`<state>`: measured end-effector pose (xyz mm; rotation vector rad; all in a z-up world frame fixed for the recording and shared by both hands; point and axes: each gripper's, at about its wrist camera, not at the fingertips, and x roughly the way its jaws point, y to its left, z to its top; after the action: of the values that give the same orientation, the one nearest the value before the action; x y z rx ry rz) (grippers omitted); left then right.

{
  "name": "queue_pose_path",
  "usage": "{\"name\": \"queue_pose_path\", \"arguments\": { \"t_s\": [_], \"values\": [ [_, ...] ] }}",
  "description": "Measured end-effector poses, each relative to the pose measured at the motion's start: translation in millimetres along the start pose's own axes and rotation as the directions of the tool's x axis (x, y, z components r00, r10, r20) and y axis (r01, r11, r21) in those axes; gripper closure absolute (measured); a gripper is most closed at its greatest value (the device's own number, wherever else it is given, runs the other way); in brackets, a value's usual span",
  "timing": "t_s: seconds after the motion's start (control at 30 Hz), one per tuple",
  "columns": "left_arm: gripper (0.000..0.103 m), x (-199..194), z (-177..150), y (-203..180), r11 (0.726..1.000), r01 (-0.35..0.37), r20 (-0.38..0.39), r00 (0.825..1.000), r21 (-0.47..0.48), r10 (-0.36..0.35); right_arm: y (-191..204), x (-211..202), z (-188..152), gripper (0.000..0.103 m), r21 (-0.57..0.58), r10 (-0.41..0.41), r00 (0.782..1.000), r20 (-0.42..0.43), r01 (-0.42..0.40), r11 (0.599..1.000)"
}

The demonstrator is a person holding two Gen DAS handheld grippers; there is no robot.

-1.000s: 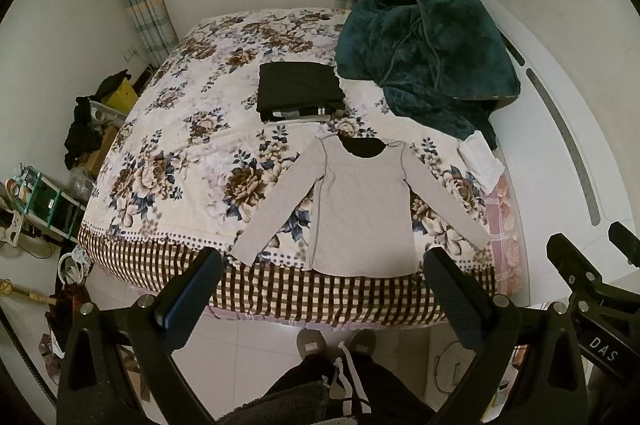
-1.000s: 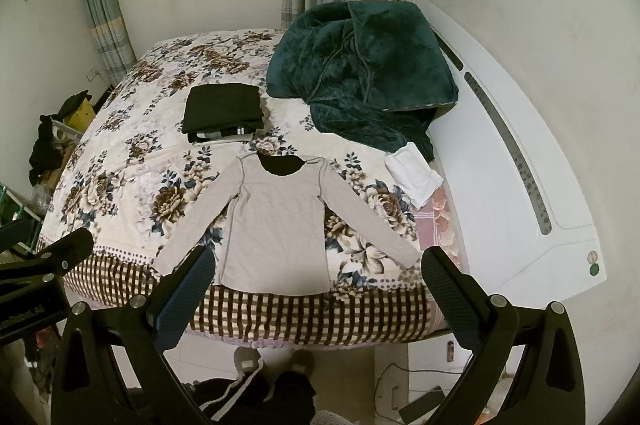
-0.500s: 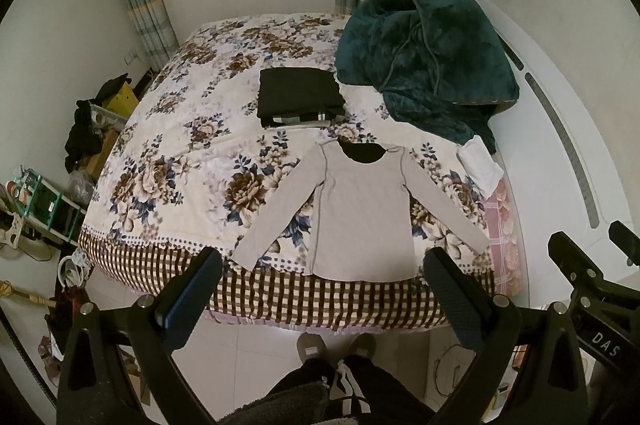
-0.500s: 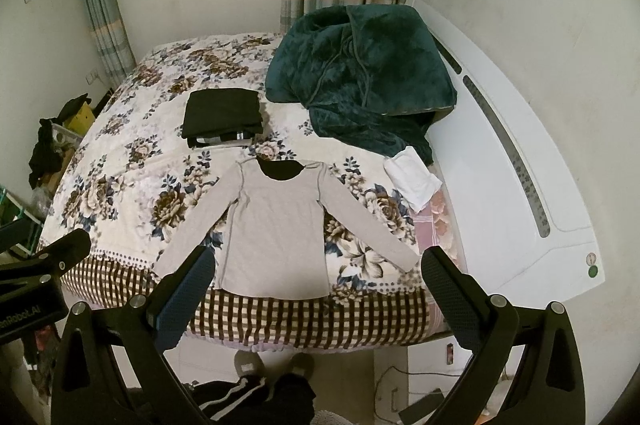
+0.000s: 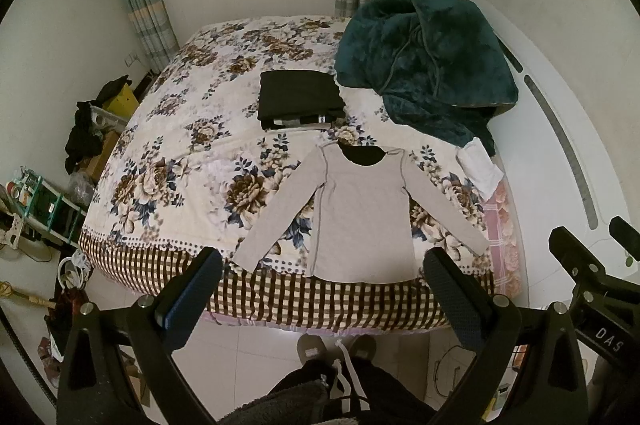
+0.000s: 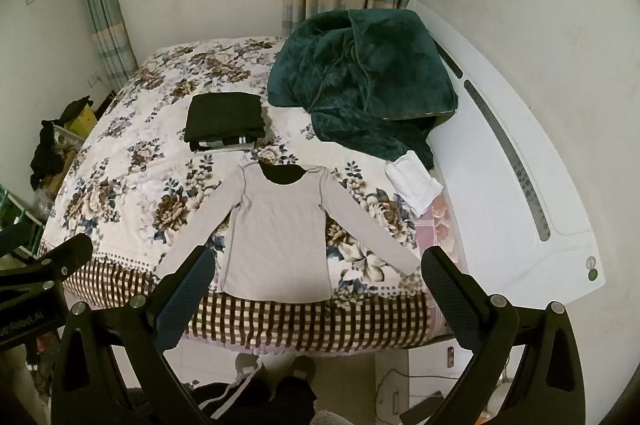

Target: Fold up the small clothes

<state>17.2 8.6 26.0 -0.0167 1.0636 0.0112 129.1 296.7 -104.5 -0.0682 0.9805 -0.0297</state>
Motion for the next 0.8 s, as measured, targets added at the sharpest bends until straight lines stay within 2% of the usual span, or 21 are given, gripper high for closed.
{"name": "queue_pose_path", "arguments": {
  "t_s": [0.73, 0.8],
  "values": [
    [0.0, -0.5, -2.8, -0.4, 1.0, 0.002, 0.01, 1.0, -0.001, -0.002, 3.1, -4.5, 14.2, 0.0, 0.0, 0.002, 1.0, 0.012, -0.002, 1.0],
    [0.0, 0.8, 6.4, 2.5, 1.0, 0.002, 0.01, 1.0, -0.001, -0.002, 3.6, -5.8, 19.7, 0.0, 0.0, 0.002, 1.0, 0.012, -0.002, 1.0]
  ]
}}
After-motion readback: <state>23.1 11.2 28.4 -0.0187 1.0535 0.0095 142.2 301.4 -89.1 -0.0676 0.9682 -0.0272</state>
